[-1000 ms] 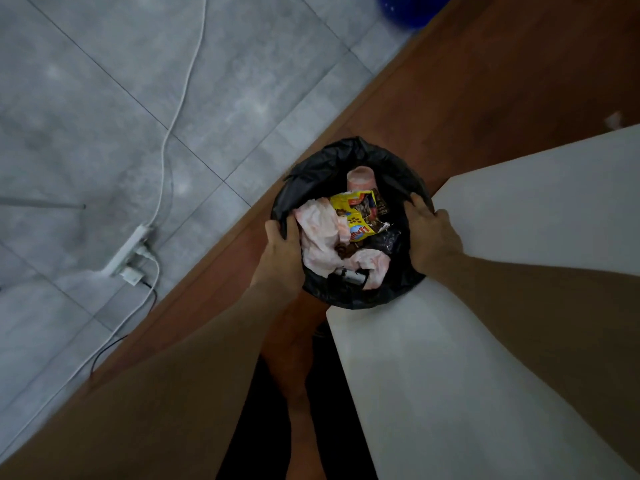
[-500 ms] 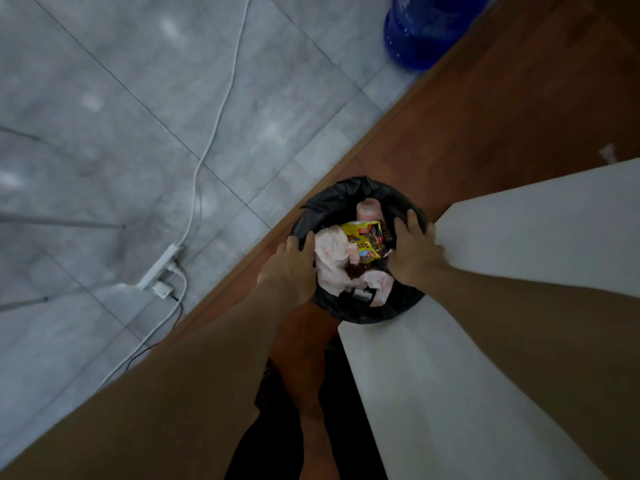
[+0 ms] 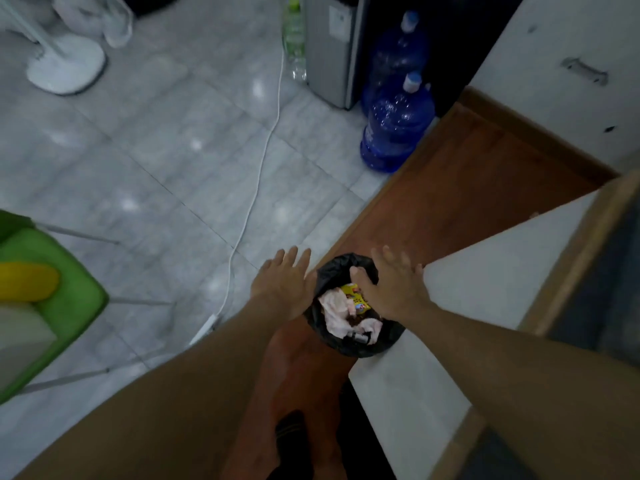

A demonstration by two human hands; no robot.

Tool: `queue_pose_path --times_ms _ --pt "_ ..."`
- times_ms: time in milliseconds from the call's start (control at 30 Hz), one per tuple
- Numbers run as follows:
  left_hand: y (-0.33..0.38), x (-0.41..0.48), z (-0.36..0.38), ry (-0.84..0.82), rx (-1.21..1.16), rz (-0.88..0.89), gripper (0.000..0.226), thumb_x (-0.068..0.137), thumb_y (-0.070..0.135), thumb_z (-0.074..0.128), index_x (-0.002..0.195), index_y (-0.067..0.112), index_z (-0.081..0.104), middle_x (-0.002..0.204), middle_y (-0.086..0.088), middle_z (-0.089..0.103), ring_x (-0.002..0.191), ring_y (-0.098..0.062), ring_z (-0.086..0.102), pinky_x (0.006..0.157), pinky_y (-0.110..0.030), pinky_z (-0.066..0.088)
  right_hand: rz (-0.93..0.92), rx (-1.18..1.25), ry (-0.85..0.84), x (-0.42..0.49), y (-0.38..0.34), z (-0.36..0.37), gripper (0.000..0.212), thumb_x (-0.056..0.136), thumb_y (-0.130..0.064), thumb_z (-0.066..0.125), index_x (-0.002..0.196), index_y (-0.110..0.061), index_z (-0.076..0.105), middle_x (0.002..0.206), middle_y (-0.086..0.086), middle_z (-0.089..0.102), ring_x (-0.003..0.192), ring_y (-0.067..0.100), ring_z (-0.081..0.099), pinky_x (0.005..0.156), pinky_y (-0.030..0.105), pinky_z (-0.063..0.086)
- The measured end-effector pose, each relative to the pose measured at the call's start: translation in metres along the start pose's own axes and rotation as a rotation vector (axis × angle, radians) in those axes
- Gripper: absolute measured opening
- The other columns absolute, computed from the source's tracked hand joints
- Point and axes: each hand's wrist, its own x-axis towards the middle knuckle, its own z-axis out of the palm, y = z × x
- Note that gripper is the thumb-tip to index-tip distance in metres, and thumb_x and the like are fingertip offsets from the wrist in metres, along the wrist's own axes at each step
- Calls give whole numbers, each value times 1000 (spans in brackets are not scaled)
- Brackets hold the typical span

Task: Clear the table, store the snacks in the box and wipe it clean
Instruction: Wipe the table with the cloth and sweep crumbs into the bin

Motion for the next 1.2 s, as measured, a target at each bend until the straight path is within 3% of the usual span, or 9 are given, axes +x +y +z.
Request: queue_pose_path --times_ms 367,600,900,1200 --pt "44 -105 -120 88 67 137 59 104 45 19 157 21 9 164 -7 11 150 -29 11 121 -46 16 77 3 183 -141 -10 -100 102 76 -89 3 156 -28 23 167 1 13 152 32 7 119 57 3" --pt "80 -165 -159 145 121 259 61 103 47 19 157 21 10 164 -7 13 150 -29 12 121 -47 17 132 48 300 -228 -2 -137 94 84 -85 10 157 -27 23 167 2 12 152 33 7 120 57 2" --pt "155 -215 -161 212 179 503 61 102 48 22 155 20 18 161 -9 24 147 -29 23 117 -48 25 257 123 422 -327 33 -139 95 85 -86 11 158 -26 22 167 4 9 153 33 6 121 57 3" --pt "237 -247 -147 164 185 661 61 102 51 21 156 27 11 163 -5 17 150 -30 16 119 -50 21 395 168 475 -396 95 -129 92 85 -82 12 157 -27 20 168 1 6 152 32 5 121 57 4"
